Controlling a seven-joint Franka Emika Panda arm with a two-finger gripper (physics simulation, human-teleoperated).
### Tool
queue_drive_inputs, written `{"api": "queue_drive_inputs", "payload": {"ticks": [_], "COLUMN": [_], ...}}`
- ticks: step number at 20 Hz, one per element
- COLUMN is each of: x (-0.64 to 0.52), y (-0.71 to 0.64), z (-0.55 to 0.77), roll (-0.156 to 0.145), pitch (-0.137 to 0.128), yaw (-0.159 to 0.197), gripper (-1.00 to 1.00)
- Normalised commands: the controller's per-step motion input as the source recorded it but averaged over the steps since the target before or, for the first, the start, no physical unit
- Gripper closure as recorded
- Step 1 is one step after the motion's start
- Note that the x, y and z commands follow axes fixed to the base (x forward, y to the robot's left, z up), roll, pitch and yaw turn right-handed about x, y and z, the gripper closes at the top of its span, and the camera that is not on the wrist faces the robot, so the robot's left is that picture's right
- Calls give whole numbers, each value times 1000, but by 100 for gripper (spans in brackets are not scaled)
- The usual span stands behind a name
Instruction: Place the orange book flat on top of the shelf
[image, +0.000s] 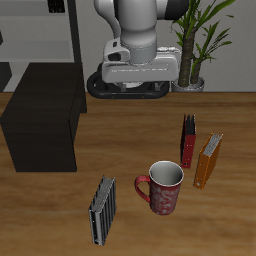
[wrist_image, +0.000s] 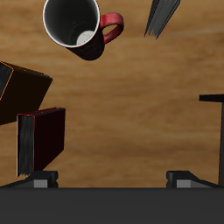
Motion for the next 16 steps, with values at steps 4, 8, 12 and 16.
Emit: {"api": "queue_drive_inputs", "payload": {"ticks": [4, 8, 12, 16], "x": [160, 130, 180, 165], "y": [577, 500, 660, 461], "z": [57, -39, -109, -31], "roll": [7, 19, 4, 6], "pitch": [-37, -34, -12, -15], "yaw": [-8, 2, -5, 3], "gripper": [-100, -100, -100, -100]}}
